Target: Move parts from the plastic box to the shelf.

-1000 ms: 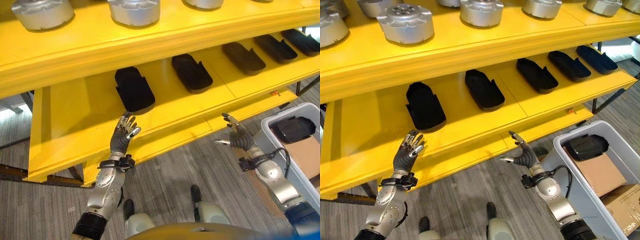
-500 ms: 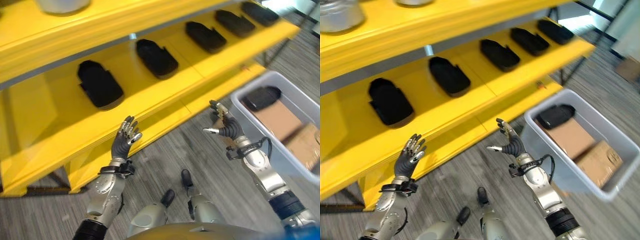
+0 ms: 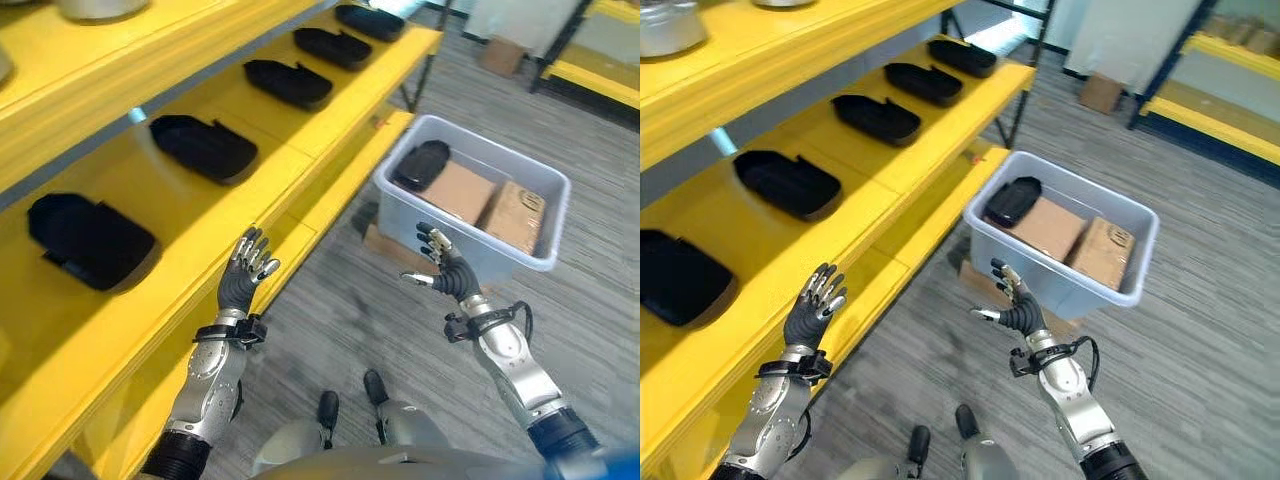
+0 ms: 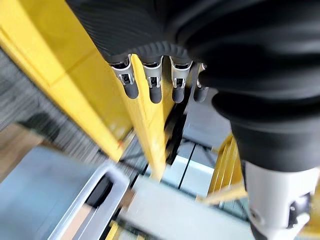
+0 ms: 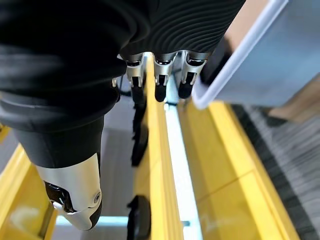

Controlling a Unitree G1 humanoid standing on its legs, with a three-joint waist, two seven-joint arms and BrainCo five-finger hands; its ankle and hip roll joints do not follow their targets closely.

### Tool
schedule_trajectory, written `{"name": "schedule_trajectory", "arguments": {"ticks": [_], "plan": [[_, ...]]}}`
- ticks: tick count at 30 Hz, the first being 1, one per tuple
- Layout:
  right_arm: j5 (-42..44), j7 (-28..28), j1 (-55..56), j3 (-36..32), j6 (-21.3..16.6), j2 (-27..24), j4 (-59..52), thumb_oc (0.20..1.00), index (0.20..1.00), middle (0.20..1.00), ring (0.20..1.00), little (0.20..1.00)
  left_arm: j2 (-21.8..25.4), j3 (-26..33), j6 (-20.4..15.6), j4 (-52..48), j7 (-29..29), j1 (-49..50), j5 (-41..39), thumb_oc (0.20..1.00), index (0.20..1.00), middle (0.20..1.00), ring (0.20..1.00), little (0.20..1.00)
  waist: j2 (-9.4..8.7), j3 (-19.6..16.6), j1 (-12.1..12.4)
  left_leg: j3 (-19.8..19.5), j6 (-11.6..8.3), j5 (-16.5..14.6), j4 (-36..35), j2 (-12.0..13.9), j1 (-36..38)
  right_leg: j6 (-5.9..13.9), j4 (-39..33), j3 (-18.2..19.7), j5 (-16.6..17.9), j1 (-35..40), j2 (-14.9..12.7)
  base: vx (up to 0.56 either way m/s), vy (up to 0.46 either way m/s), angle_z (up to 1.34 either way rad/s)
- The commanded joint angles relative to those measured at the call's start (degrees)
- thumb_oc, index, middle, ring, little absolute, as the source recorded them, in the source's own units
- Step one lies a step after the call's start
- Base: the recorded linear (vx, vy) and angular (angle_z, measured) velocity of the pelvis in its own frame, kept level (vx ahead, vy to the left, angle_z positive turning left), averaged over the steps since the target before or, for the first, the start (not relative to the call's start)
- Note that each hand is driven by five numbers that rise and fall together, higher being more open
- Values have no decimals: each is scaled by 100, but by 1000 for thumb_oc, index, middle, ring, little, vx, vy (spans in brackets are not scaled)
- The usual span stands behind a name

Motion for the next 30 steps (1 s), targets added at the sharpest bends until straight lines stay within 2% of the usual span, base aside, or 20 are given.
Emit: {"name": "schedule_trajectory", "arguments": {"ticks": [1, 2, 3, 4, 9, 11, 16, 17, 20, 22, 24, 26, 27, 28, 29, 30], "plan": [[-146, -35, -329, 12, -224, 129, -169, 1000, 1000, 1000, 1000, 1000, 98, 420, -268, -412, 107, 345, 266, 1000, 1000, 1000, 1000, 1000, 19, 82, 440, 133, -400, -587, -44, 559, 119, 176, 45, -1496, 375, 91, -1001, -45, 10, -102], [-152, -18, -425, 57, -216, 140, -109, 1000, 1000, 1000, 1000, 1000, 92, 496, -260, -439, 127, 411, 257, 1000, 1000, 1000, 1000, 1000, 51, 113, 521, 311, -417, -598, -93, 649, 202, 204, -7, -1938, 490, 107, -1209, -34, -1, -105], [-121, 12, -427, 50, -202, 144, -103, 1000, 1000, 1000, 1000, 1000, 59, 587, -240, -456, 118, 508, 255, 1000, 1000, 1000, 1000, 1000, 38, 80, 551, 443, -431, -606, -160, 684, 267, 221, -137, -2180, 552, 162, -1265, -3, -12, -109], [-113, 28, -451, 57, -191, 154, -62, 1000, 1000, 1000, 1000, 1000, 27, 622, -238, -457, 118, 534, 255, 1000, 1000, 1000, 1000, 1000, 9, 73, 555, 529, -431, -605, -211, 679, 316, 260, -194, -2257, 670, 132, -1258, 36, -47, -126], [-84, 58, -89, -215, -192, 23, -199, 1000, 1000, 1000, 1000, 1000, -116, 632, -209, -349, 43, 589, 268, 1000, 1000, 1000, 1000, 1000, -114, -142, 353, 548, -524, -569, -425, 679, 410, 274, -616, -1770, 658, 305, -909, 88, -97, -32], [-18, 49, 29, -314, -181, -10, -219, 1000, 1000, 1000, 1000, 1000, -130, 635, -204, -331, 25, 600, 272, 1000, 1000, 1000, 1000, 1000, -122, -211, 312, 576, -561, -574, -472, 736, 450, 259, -687, -1753, 645, 334, -852, 119, -109, 36], [142, 62, 383, -631, -235, -124, -294, 1000, 1000, 1000, 1000, 1000, -203, 562, -159, -312, -61, 617, 219, 1000, 1000, 1000, 1000, 1000, -96, -446, 112, 660, -733, -662, -475, 1029, 558, 162, -890, -1703, 500, 515, -620, 152, -148, -12], [197, 41, 476, -723, -259, -129, -286, 1000, 1000, 1000, 1000, 1000, -213, 546, -144, -308, -82, 621, 215, 1000, 1000, 1000, 1000, 1000, -68, -519, 35, 700, -825, -676, -441, 1173, 589, 111, -959, -1632, 419, 571, -498, 147, -157, -8], [184, 2, 537, -786, -287, -150, -290, 1000, 1000, 1000, 1000, 1000, -232, 552, -140, -287, -66, 614, 232, 1000, 1000, 1000, 1000, 1000, -34, -572, -16, 769, -919, -698, -346, 1327, 588, 58, -959, -1587, 333, 599, -398, 123, -146, -14], [315, -17, 549, -809, -322, -177, -313, 1000, 1000, 1000, 1000, 1000, -247, 560, -122, -314, -62, 622, 208, 1000, 1000, 1000, 1000, 1000, -8, -543, -54, 839, -1006, -738, 23, 1500, 534, -49, -901, -1480, 197, 620, -258, 150, -218, -8], [325, 23, 587, -801, -341, -247, -408, 1000, 1000, 1000, 1000, 1000, -264, 578, -110, -330, -81, 644, 192, 1000, 1000, 1000, 1000, 1000, -1, -458, -56, 875, -1117, -617, 731, 1647, 307, -175, -890, -1387, 92, 688, -114, 77, -193, -17], [363, 54, 612, -774, -367, -290, -426, 1000, 1000, 1000, 1000, 1000, -275, 565, -77, -371, -110, 702, 193, 1000, 1000, 1000, 1000, 1000, 3, -304, -17, 750, -1195, -169, 1880, 1759, -145, -377, -908, -1344, 0, 827, 31, 47, -202, -23], [372, 44, 621, -758, -358, -312, -438, 1000, 1000, 1000, 1000, 1000, -268, 555, -72, -401, -119, 725, 189, 1000, 1000, 1000, 1000, 1000, -8, -165, 34, 587, -1207, 72, 2605, 1724, -430, -478, -894, -1335, -30, 904, 77, 20, -129, -19], [372, 44, 621, -758, -358, -311, -438, 1000, 1000, 1000, 1000, 1000, -268, 555, -72, -401, -119, 725, 188, 1000, 1000, 1000, 1000, 1000, -9, -172, 27, 581, -1206, 74, 2607, 1721, -442, -478, -894, -1340, -30, 896, 75, -10, -106, -28], [393, 49, 589, -724, -369, -335, -442, 1000, 1000, 1000, 1000, 1000, -252, 534, -76, -435, -114, 724, 207, 1000, 1000, 1000, 1000, 1000, -40, 16, 126, 286, -1155, 177, 3282, 1497, -740, -557, -852, -1266, -47, 929, 80, -2, -48, -33], [391, 66, 567, -718, -365, -405, -504, 1000, 1000, 1000, 1000, 1000, -289, 516, -82, -478, -105, 727, 150, 1000, 1000, 1000, 1000, 1000, -73, 118, 137, 133, -1102, 186, 3535, 1340, -1062, -574, -847, -1191, -115, 960, 47, 30, -45, -36]]}}
